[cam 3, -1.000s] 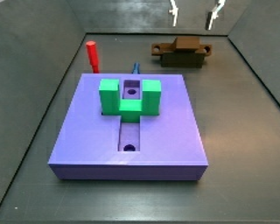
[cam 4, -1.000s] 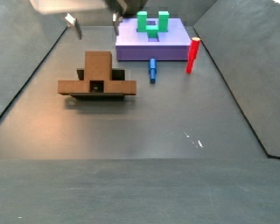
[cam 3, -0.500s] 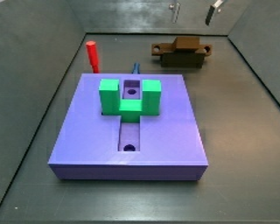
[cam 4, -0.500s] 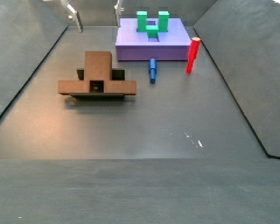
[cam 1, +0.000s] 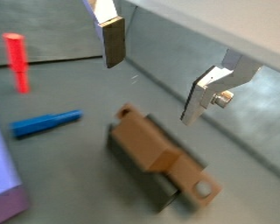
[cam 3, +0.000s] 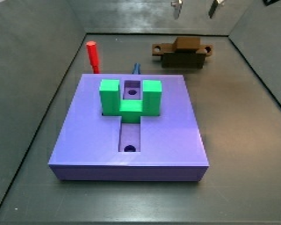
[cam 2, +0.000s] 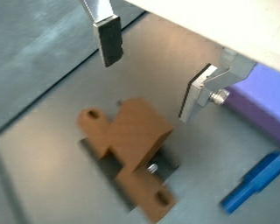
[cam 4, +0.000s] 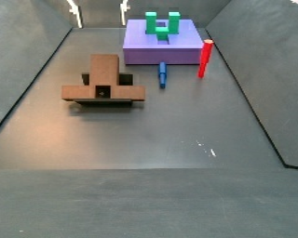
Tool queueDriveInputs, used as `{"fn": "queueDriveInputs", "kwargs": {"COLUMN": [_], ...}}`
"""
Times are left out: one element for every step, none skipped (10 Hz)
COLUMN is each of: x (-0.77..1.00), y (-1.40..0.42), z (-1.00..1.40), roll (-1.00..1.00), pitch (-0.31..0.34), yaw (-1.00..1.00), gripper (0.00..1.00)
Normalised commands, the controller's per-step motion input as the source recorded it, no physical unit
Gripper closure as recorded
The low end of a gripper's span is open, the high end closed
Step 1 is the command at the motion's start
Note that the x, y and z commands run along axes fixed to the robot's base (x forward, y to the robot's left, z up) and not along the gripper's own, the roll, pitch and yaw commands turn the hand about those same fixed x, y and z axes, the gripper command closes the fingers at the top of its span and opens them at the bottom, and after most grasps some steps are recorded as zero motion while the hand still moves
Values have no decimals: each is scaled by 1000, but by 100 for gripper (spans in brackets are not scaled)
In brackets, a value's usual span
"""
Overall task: Pick up the brown object. Move up. Place the brown object on the fixture. Regrasp the brown object. Move to above the board. Insert the brown object.
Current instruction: Regrasp the brown object.
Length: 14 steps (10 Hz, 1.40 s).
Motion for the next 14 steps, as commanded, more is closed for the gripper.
{"fn": "queueDriveInputs", "kwargs": {"x": [0, 0, 11, 69, 0, -6, -129, -49, 0, 23, 0, 137, 220, 254], "y": [534, 520, 517, 354, -257, -611, -471, -109, 0, 37, 0, 0, -40, -23], "z": [0, 0, 0, 0, -260, -420, -440, -260, -103, 0, 0, -71, -160, -169], "roll": [729, 726, 783, 763, 563, 671, 434, 223, 169, 0, -9, -51, -117, -211], "pitch": [-77, -63, 0, 29, 14, 157, 171, 103, 0, 0, 0, 0, 117, 211], "yaw": [-129, -137, -106, -49, 46, 140, 20, 11, 26, 66, 0, 114, 237, 500], "gripper": [0, 0, 0, 0, 0, 0, 0, 0, 0, 0, 0, 0, 0, 0]}}
